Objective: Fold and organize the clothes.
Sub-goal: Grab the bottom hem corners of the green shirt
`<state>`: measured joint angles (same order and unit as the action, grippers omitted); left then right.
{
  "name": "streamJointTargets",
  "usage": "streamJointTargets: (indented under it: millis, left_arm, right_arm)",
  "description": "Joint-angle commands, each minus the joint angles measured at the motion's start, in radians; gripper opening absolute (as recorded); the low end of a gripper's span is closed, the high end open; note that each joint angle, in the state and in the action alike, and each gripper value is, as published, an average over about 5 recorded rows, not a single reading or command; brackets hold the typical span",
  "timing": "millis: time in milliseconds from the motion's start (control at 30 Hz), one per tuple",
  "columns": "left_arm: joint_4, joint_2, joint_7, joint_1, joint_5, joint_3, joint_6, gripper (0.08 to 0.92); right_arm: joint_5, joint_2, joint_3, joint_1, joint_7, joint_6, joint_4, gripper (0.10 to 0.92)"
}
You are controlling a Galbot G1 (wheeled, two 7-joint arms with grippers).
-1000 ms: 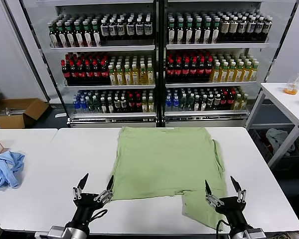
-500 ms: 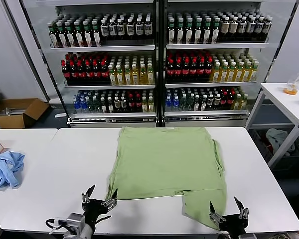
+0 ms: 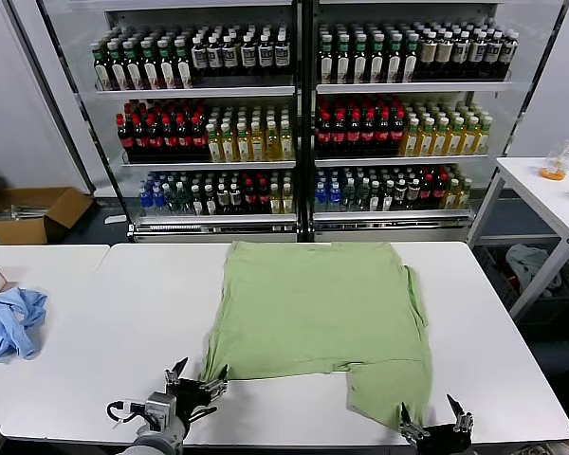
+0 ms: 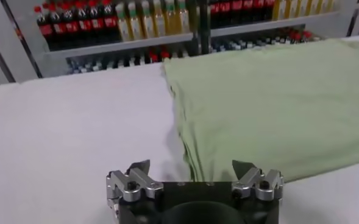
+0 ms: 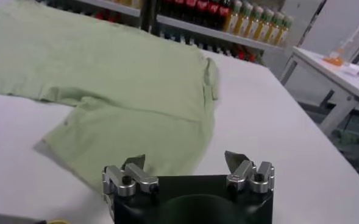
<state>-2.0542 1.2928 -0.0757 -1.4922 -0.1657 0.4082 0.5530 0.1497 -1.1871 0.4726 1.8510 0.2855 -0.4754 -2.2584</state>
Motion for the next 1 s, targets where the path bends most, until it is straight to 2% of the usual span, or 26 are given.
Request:
streamJointTargets:
  millis: [33, 167, 733, 900, 1000]
  left_arm:
    - [0.030, -0.003, 0.011, 0.023, -0.016, -0.009, 0.017, 0.818]
    - [0.026, -0.003, 0.016, 0.017, -0.037, -0.009, 0.012, 0.741]
    - [0.002, -0.009, 0.047, -0.007, -0.140, 0.005, 0.007, 0.247]
    - [-0.031, -0.011, 0.049, -0.023, -0.164, 0.015, -0.013, 0.115]
    - [-0.072, -0.014, 0.051, -0.042, -0.183, 0.027, -0.026, 0.086]
  right_arm:
    - [0.008, -0.004, -0.014, 0.006, 0.001, -0.016, 0.006, 0.733]
    - [0.028, -0.005, -0.023, 0.008, 0.002, -0.021, 0.008, 0.620]
    - [0.096, -0.012, -0.023, 0.037, -0.010, -0.009, -0.028, 0.137]
    - [0.119, -0.014, -0.018, 0.048, -0.016, 0.060, -0.053, 0.106]
    - [0.126, -0.013, -0.008, 0.059, -0.022, 0.113, -0.082, 0.106]
